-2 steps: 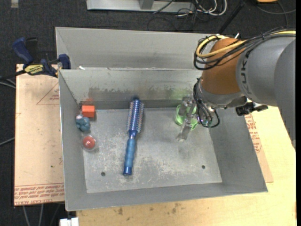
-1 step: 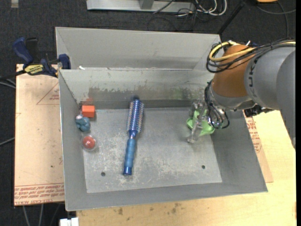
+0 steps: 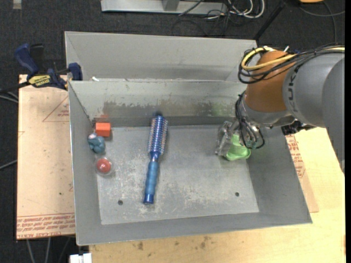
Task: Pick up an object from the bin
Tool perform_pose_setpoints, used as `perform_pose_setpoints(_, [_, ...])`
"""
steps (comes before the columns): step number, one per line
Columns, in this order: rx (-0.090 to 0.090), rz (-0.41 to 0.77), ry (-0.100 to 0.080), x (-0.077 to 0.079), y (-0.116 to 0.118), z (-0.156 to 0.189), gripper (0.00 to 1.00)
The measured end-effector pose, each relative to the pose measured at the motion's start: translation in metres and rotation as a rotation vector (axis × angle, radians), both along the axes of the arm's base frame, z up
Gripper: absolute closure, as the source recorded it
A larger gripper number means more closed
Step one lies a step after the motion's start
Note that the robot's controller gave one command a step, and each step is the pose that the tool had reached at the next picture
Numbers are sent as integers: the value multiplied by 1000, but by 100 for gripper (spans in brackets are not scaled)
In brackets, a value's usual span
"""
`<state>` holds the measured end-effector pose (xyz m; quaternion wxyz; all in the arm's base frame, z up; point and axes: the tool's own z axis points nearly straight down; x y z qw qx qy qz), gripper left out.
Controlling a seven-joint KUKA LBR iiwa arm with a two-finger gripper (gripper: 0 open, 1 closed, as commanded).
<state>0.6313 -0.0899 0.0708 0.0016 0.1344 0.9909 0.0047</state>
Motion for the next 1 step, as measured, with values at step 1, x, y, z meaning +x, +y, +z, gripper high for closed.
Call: perform_pose_setpoints(1, [-8,-3,0,-1,-5,0,0])
